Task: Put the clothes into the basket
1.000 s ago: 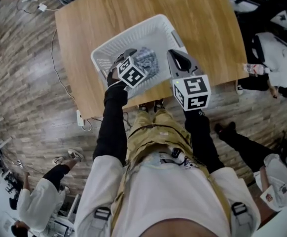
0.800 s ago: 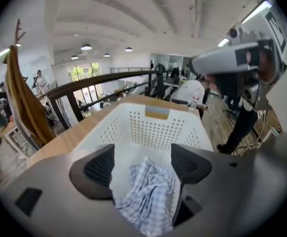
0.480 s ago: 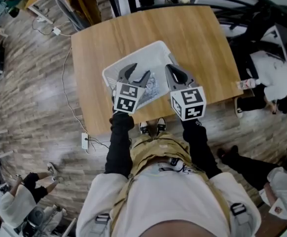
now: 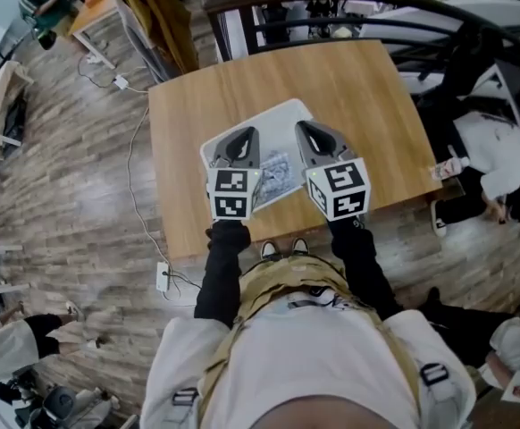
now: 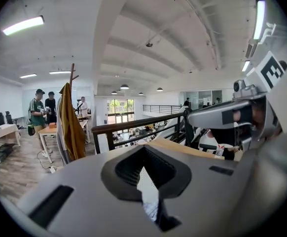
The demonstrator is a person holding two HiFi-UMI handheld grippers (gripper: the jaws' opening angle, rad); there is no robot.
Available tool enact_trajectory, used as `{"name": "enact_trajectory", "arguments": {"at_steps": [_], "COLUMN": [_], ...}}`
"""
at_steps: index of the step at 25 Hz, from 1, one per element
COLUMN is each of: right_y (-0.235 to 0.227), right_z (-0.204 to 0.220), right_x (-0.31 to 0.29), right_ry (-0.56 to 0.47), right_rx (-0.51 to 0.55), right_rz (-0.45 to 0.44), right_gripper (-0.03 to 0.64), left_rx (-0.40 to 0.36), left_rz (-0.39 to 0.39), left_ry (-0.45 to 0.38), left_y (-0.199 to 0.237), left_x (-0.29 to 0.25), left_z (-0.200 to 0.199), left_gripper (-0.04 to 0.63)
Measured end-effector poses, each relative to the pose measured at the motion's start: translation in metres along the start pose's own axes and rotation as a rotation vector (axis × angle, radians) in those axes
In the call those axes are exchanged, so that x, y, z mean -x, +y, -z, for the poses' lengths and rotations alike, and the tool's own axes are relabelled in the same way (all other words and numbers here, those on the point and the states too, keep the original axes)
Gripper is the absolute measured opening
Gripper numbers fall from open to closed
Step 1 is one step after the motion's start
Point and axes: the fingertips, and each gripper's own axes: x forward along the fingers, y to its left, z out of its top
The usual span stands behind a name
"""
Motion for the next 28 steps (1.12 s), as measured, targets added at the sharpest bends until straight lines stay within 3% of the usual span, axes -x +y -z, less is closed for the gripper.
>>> {"name": "enact_trajectory", "arguments": {"at_steps": [10, 17, 28], "right_y": [0.000, 0.008, 0.007], "right_z": [-0.033, -0.051, -0.055], "right_x": [-0.003, -0.001, 0.000], "right_ry": [-0.073, -0.130, -0.165], "right_rx": [0.027, 0.041, 0.043], "right_rz": [-0.003, -0.014, -0.007], "right_gripper": [0.022, 0.021, 0.021], "left_rx": [0.095, 0.055, 0.066], "left_rz": [-0.066, -0.062, -0.071], "left_ry": [-0.073, -0.131, -0.182], "left_y": [0.010, 0.005, 0.003], "left_x": [0.015, 0.024, 0.029], "left_z": [-0.030, -0.055, -0.067], "left_gripper": [0.002, 0.002, 0.001]}}
